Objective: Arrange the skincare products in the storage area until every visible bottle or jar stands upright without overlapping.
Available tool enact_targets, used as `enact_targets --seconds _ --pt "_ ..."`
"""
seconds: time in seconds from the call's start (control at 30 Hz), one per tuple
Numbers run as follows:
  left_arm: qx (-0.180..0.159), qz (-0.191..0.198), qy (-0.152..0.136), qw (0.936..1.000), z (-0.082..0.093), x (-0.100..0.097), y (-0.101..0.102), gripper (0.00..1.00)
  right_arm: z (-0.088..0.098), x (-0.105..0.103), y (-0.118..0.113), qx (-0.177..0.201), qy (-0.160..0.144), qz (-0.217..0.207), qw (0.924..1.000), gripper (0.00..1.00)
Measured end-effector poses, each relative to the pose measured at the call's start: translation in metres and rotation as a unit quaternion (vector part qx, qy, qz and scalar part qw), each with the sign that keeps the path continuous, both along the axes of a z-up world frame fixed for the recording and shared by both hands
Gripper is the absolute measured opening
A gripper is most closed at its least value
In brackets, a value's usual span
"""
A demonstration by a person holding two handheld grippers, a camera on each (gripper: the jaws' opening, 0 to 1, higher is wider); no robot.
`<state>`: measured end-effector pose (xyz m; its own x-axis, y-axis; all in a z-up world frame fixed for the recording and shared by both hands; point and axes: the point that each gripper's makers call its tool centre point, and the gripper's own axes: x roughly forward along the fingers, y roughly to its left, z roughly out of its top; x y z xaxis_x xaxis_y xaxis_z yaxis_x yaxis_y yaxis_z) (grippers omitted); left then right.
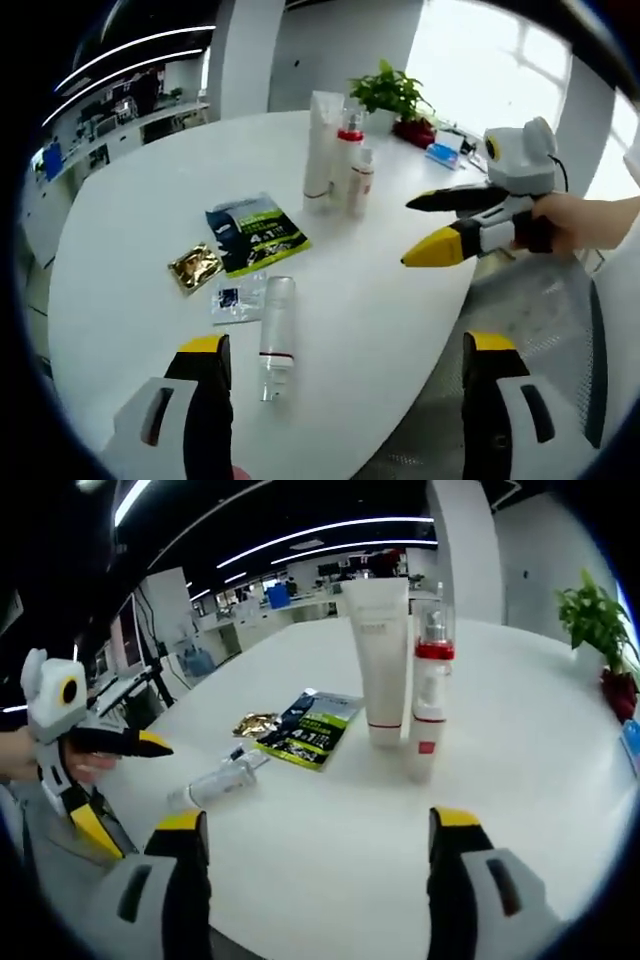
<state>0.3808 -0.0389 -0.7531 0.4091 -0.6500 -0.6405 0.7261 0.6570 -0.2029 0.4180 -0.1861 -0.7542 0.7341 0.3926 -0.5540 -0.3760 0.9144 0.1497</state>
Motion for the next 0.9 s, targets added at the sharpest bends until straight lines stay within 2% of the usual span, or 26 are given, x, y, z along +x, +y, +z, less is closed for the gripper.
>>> enact_targets --seconds 0.2,0.43,0.9 --pt "-0.012 0.02 -0.005 0.9997 0.009 -0.004 0.007 0.95 0.016 -0.009 0.004 0.019 -0.021 0.022 0.9993 0.99" --pt "-0.014 0.033 -0.009 0.9993 0.015 -0.012 0.015 0.97 0.035 -0.02 0.005 0.045 -0.036 0.034 0.9977 1.0" --pt "-0.019 0.066 -0.025 0.9973 0.033 -0.026 0.035 0.97 0.055 -0.04 -0.005 0.056 -0.048 0.029 0.9968 1.0"
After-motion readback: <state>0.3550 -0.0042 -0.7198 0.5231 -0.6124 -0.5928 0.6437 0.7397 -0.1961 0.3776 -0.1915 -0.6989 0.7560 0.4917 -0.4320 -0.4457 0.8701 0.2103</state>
